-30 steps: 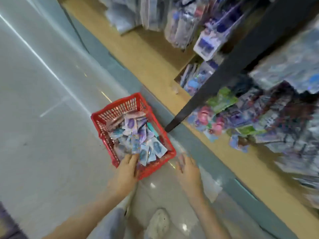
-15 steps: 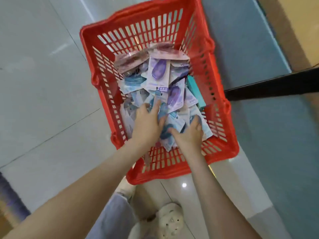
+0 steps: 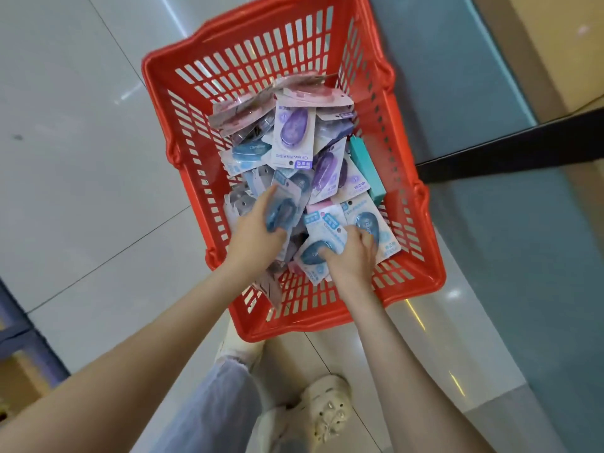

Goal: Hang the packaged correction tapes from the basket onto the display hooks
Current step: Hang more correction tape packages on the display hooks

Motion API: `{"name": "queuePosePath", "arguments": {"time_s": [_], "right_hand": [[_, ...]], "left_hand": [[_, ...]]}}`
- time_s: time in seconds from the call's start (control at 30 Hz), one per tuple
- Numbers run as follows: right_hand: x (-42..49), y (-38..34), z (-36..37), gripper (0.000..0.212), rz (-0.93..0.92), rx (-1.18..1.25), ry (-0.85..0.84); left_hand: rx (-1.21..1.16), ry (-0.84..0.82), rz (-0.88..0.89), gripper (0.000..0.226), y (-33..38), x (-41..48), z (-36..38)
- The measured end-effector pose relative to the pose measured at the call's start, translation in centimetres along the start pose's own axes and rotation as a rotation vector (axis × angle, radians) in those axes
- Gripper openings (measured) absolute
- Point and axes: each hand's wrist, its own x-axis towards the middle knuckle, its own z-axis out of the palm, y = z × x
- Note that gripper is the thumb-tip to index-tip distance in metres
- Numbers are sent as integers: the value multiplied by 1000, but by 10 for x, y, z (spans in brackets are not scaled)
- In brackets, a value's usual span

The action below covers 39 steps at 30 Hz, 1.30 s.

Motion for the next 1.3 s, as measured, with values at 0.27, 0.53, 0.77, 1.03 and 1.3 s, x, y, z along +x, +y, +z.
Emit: {"name": "queuePosePath", "arguments": {"time_s": [0.27, 0.53, 0.77, 1.03, 1.3], "right_hand": [[17, -19, 9, 69, -157, -279, -97], [-19, -35, -5, 73, -322, -228, -106], [-104, -82, -106, 53, -389, 300, 11], [-259, -156, -321, 55, -358, 814, -12], [-407, -251, -444, 17, -325, 1240, 38]], "left_hand": [[-198, 122, 212, 76, -18, -16, -40], [-459, 222, 173, 85, -23, -40, -38], [-753, 147, 21, 76, 42, -80, -86], [-848, -247, 211, 47, 215, -193, -190], [-848, -484, 390, 51, 356, -332, -280]]}}
